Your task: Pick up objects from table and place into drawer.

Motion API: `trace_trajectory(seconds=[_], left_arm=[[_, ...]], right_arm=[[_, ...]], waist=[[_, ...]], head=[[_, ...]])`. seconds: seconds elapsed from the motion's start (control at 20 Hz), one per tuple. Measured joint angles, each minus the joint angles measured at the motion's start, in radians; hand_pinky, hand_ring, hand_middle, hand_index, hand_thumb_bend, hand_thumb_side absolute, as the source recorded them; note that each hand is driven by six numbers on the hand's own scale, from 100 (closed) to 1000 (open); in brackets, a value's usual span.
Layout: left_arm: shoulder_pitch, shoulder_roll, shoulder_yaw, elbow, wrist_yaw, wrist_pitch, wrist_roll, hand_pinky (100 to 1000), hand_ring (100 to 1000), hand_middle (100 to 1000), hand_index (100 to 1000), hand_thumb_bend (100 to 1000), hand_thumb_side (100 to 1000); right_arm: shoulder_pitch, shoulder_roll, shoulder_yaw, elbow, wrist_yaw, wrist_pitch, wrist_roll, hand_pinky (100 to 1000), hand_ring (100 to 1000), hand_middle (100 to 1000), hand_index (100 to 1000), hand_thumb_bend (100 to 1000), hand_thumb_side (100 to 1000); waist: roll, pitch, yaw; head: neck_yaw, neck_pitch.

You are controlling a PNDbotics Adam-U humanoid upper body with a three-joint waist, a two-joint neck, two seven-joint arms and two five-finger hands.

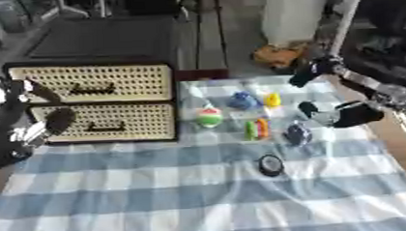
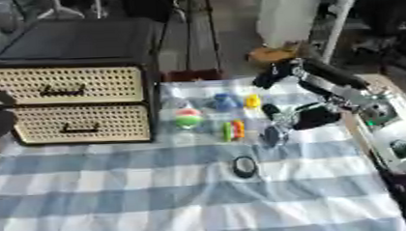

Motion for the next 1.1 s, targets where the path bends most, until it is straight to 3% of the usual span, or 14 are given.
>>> trace_trajectory(seconds=[0.5,1.1], left_arm=[[-0.074,0.033,-0.023,0.029,-0.009,0.032,-0.067,100,100,100,682,670,1000],[-0.288,0.072,-0.098,0.296,-0.09,0.041,-0.208,100,100,100,702,672,1000]], right_arm=[[0.0,0.0,0.001,0.0,-0.001,-0.002,0.002,791,721,692,795,206,100],[0.0,0.0,0.012,0.0,-0.004,-0.004,0.007,791,721,692,795,205,100]], waist=[[0.0,-0.002,-0.004],[0.003,-0.008,-0.02]], head=[[0.0,0.0],[0.004,-0.001]])
